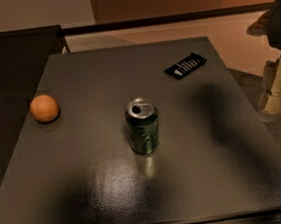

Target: Move rxbar chocolate near green can

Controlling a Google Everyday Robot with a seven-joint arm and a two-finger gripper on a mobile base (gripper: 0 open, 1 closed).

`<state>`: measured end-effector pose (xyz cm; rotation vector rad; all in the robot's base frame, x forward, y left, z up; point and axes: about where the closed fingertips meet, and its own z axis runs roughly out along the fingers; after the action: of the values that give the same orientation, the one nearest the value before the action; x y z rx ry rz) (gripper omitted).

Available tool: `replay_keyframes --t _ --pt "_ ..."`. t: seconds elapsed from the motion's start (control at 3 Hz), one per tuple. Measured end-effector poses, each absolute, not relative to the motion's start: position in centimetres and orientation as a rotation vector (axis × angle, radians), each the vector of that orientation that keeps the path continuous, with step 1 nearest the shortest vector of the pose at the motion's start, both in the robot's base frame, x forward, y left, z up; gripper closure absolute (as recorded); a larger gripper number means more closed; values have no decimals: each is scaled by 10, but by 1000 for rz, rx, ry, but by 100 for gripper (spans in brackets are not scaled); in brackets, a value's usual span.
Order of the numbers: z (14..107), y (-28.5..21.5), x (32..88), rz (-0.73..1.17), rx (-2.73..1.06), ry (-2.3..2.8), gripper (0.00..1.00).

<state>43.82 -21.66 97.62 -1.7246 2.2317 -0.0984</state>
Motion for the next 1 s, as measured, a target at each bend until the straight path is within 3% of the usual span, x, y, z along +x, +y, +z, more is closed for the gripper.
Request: replay_keyframes --t 0.33,1.0 --pt "977 -216 439 -99 -1723 2229 0" --pt "955 -211 494 45 -1616 2160 0"
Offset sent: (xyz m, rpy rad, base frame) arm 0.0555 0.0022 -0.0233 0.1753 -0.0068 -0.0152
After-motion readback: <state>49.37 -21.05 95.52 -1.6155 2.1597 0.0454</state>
